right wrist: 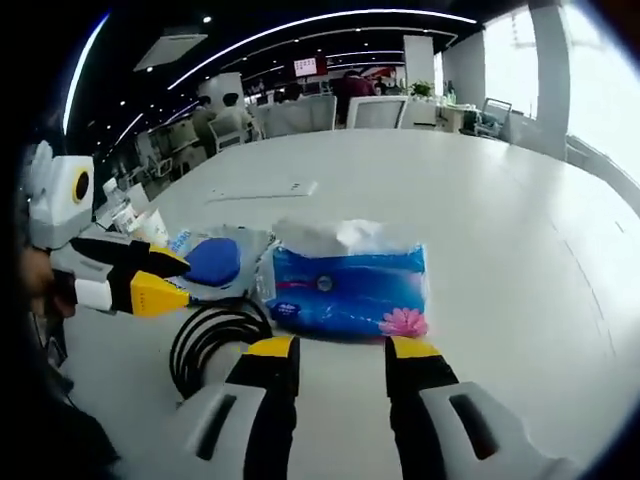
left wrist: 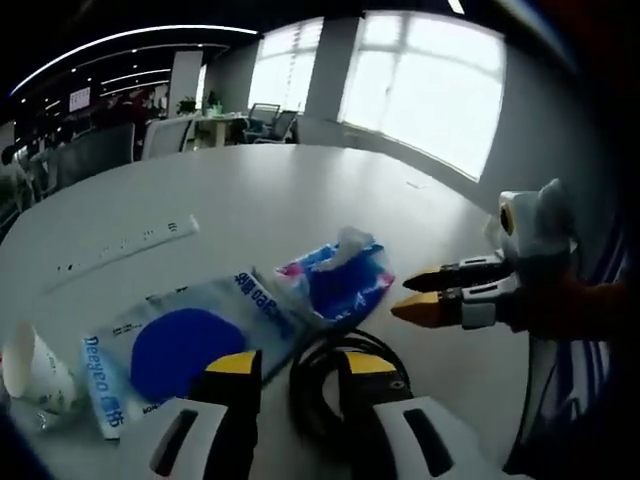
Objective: Arrange the tabletop items into an orderly group along one side of the table until the central work area is clear of visible clutter.
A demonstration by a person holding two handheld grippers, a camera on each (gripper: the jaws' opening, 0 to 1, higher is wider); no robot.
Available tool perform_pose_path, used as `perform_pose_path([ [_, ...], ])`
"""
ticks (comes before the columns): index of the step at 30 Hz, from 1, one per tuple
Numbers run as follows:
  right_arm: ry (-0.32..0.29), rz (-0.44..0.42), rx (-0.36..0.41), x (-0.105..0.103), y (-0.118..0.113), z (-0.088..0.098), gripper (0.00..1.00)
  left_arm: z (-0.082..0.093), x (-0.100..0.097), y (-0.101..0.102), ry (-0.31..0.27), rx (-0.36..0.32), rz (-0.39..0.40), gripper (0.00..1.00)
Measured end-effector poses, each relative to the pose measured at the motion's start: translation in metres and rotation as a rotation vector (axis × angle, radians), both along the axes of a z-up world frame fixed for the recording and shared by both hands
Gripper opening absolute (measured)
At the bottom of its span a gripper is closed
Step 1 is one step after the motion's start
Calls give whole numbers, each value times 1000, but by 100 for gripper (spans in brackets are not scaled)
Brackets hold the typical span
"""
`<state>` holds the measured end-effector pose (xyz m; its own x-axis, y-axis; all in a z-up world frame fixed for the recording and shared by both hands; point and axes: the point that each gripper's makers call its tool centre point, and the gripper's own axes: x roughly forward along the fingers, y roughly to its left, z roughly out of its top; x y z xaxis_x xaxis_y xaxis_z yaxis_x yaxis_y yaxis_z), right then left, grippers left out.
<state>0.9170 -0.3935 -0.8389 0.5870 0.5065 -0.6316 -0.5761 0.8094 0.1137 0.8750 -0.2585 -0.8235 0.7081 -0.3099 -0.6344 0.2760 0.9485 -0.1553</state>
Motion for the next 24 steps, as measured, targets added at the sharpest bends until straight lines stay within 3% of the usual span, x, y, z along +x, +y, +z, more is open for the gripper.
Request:
perform_pose_path([
  [8,50,32,42,-23,21,-8,32,-17,-21,3,36,-12,21,28],
  [18,122,40,58,-43,34,-23,24,-33,-33,-4,85,-21,28,25],
  [24,143,31,37,-50,35,-30,15,-45,-41,-8,125,-13,16,17],
])
